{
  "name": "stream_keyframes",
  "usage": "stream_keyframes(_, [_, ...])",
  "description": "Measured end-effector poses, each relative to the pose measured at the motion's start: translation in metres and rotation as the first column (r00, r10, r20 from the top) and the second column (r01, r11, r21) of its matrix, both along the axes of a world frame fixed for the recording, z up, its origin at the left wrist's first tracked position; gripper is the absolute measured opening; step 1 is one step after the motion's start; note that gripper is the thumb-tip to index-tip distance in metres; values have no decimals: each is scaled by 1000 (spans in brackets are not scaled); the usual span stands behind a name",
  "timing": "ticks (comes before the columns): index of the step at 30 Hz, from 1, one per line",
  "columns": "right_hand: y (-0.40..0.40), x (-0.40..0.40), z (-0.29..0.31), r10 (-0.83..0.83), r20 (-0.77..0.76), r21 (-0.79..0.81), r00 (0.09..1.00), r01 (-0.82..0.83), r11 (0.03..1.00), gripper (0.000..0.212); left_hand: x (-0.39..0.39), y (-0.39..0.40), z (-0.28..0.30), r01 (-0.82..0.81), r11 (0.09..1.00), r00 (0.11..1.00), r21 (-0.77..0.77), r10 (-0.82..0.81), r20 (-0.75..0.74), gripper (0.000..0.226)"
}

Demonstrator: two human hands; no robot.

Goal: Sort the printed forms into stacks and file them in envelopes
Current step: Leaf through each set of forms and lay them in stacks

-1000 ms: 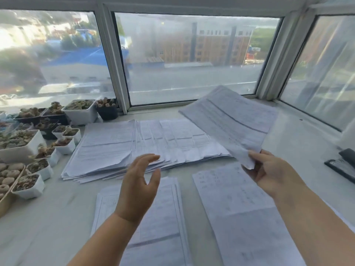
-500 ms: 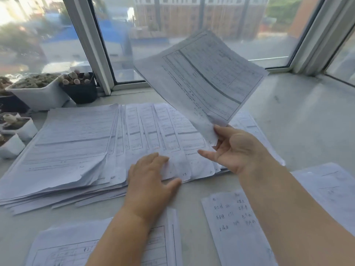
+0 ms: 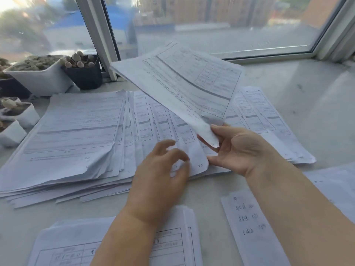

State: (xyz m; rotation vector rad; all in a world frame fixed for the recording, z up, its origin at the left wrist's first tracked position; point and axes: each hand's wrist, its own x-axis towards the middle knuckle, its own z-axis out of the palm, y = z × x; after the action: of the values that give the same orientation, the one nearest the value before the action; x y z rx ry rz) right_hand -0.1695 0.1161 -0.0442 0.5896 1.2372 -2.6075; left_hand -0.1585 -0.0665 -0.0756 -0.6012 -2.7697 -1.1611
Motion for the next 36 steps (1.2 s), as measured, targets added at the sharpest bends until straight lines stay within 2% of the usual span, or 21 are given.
stream_keyframes(2, [-7,-1,1,2,-14,15,1000,-2,1000,31,2,1,-3,51,995,999,-82,-52,-11,27])
stream_keyframes(3, [-10,-1,1,-8,-20,14,1000,9,1000,33,1,2,-4,51,994,998,-94,-53,-23,28])
stream_keyframes(8, [-17,-5,5,-14,-46,87,999,18,996,29,0,1,-4,4,993,996,121,8,-92,11])
stream_keyframes(11, [-17,-5,6,-7,-52,120,999,13,993,24,-1,1,-6,-16,979,996,201,33,-84,20])
stream_keyframes(15, [-16,-5,3,-17,-45,125,999,22,992,24,-5,1,-8,-52,963,997,265,63,-36,11])
stream_keyframes(17, [-16,-6,2,-17,-42,114,999,22,993,24,-8,0,-10,-96,946,995,310,102,-2,17])
stream_keyframes(28, [4,-8,-3,-38,2,47,999,38,998,24,-12,2,-11,-232,907,973,353,218,79,35])
stream_keyframes(32, [18,-8,3,17,-13,34,1000,-17,999,40,-12,1,-12,-229,912,973,341,207,100,39])
stream_keyframes(36, [37,-12,19,100,-66,52,993,-96,994,20,-12,1,-11,-227,911,974,344,203,104,48])
